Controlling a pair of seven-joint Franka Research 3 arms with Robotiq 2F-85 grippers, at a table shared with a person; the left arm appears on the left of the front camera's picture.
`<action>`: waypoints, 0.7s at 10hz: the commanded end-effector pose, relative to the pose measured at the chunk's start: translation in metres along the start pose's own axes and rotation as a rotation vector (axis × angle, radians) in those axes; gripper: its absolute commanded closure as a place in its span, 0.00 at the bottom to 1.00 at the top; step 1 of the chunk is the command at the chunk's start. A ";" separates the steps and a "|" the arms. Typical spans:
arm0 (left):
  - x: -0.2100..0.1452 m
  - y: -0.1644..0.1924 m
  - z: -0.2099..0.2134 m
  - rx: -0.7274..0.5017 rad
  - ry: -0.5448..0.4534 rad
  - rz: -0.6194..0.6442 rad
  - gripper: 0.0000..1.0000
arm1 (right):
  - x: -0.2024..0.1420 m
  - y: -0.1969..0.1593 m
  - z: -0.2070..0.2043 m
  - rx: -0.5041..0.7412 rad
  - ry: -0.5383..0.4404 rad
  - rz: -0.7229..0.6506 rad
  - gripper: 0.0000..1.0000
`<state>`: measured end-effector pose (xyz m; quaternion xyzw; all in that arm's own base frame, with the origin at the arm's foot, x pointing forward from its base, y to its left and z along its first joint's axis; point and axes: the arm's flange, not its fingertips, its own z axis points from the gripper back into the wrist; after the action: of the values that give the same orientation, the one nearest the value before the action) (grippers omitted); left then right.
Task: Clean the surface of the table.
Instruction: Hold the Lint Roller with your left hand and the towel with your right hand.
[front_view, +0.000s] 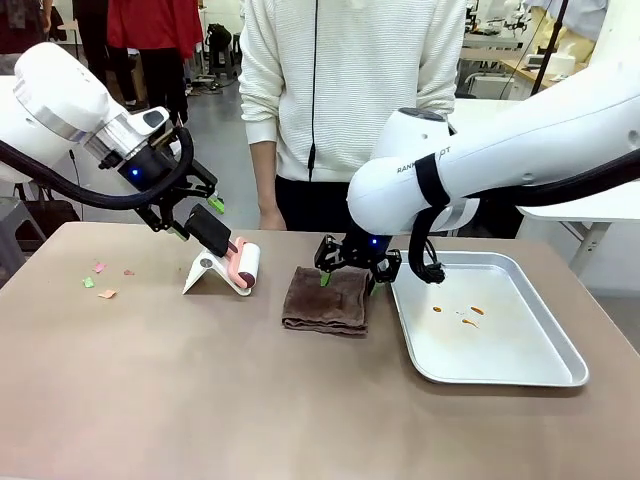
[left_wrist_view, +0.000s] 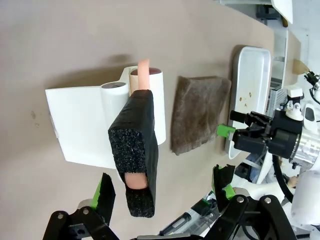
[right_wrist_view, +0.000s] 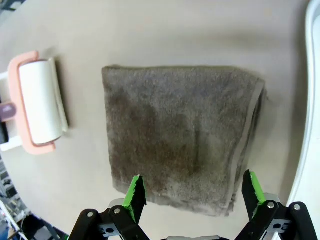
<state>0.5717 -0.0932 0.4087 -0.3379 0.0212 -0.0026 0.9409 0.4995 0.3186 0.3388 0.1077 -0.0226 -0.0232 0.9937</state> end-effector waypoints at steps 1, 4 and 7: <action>0.006 -0.005 -0.002 0.017 0.031 0.020 0.00 | 0.010 0.016 -0.007 -0.091 -0.004 -0.046 0.00; 0.006 0.002 -0.001 0.014 0.036 0.026 0.00 | 0.015 0.018 -0.019 -0.176 0.004 -0.072 0.00; 0.006 0.007 -0.001 0.014 0.040 0.031 0.00 | 0.018 0.014 -0.034 -0.215 0.041 -0.068 0.00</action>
<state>0.5739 -0.0894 0.4021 -0.3392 0.0326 0.0025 0.9401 0.5112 0.3328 0.3093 0.0258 0.0128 -0.0398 0.9988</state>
